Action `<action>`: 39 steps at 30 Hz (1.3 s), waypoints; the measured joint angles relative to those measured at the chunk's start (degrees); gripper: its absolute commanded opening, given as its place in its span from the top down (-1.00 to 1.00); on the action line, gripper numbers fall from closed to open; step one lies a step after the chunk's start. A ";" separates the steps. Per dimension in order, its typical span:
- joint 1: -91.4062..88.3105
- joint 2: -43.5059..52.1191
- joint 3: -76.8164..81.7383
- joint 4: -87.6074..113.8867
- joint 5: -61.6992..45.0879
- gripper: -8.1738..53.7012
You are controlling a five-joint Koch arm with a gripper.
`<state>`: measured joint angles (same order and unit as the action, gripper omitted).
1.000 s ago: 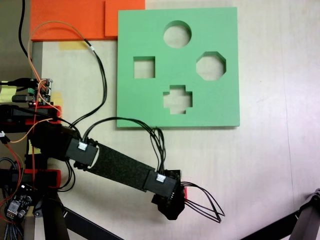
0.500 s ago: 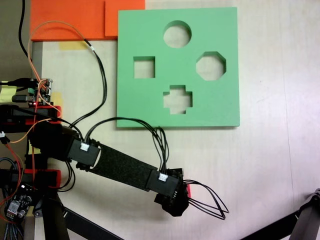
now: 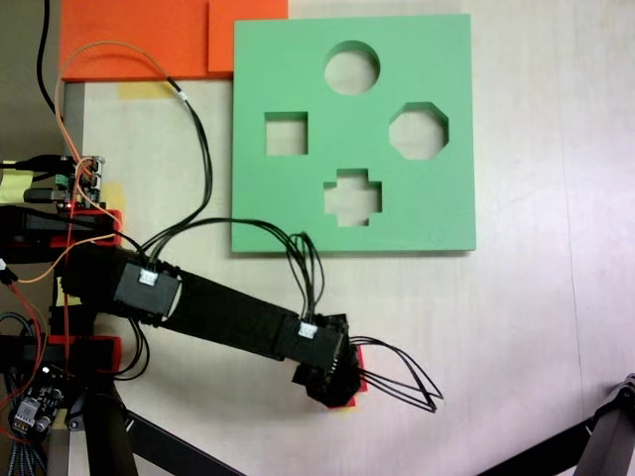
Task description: Put the cross columnar block into the corresponding hole
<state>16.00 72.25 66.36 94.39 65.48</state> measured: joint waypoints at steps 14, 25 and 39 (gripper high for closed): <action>-25.14 10.46 -0.09 2.90 35.16 0.37; -41.48 6.06 -0.09 -7.73 48.25 0.36; -44.65 1.93 0.00 -10.37 49.13 0.36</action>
<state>-28.65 74.18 66.36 84.02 114.61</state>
